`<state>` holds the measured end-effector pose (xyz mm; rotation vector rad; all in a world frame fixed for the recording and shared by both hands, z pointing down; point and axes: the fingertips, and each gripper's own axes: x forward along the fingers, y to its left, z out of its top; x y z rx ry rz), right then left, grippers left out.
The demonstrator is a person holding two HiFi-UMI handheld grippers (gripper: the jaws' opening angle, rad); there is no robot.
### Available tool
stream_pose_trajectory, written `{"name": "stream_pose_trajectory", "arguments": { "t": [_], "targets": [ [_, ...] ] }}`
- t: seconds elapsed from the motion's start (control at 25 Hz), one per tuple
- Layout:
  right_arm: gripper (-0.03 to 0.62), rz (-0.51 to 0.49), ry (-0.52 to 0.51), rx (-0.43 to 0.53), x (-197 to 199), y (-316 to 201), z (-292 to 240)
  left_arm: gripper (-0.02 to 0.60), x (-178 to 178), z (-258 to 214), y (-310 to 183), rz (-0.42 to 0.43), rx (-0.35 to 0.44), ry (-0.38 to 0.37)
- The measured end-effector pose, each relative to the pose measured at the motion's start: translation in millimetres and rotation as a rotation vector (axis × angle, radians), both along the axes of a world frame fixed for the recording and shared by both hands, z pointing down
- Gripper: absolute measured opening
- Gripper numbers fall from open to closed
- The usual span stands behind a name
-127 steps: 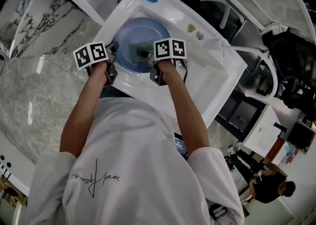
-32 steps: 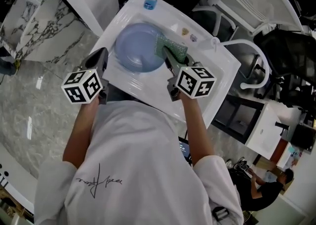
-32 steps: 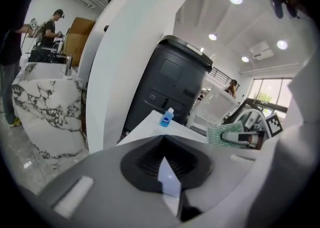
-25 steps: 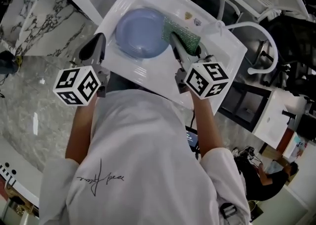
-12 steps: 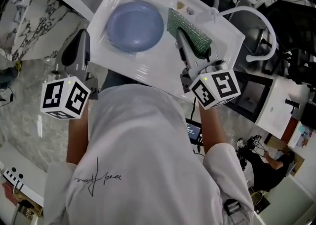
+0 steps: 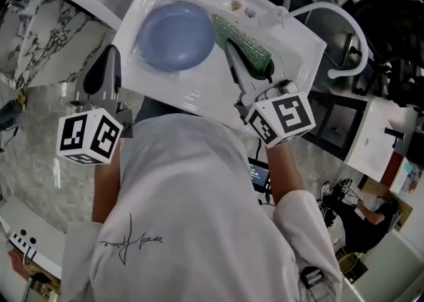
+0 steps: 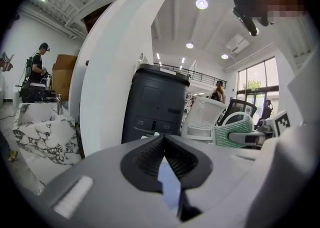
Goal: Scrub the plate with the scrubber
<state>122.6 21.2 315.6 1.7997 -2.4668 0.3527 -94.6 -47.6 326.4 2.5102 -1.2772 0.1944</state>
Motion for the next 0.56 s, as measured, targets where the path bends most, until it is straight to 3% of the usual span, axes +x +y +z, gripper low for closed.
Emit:
{"name": "stream_pose_trajectory", "arguments": {
  "t": [0.56],
  "targets": [
    [0.058,-0.009,0.011,-0.002,-9.5,7.2,-0.5,0.054,-5.9,5.9,5.0,0.005,-0.015,-0.009]
  ]
}}
